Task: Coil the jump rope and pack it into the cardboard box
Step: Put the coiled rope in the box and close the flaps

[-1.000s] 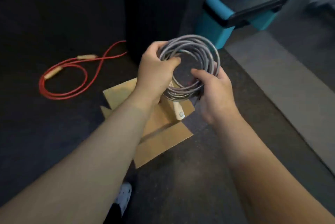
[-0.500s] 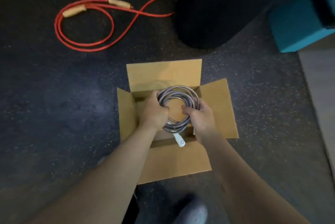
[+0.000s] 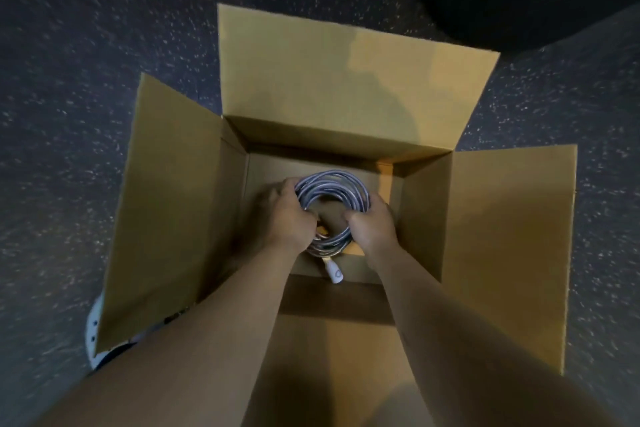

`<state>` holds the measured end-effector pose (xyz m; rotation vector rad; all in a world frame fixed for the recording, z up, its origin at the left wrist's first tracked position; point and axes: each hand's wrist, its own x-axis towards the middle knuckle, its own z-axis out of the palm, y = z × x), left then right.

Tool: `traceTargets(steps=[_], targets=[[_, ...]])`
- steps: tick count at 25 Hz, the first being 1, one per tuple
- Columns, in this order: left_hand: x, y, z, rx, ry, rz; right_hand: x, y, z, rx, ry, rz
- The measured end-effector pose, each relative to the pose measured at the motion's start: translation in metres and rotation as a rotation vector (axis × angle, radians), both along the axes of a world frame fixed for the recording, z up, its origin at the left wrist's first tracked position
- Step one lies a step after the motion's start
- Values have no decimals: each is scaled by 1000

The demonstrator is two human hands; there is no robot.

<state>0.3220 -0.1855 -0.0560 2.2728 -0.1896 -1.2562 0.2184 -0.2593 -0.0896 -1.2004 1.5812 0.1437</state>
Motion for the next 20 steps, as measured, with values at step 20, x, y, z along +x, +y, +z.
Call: traceTargets(steps=[20], targets=[[33, 31, 188, 102, -458, 82, -41, -33, 225, -361, 525, 140]])
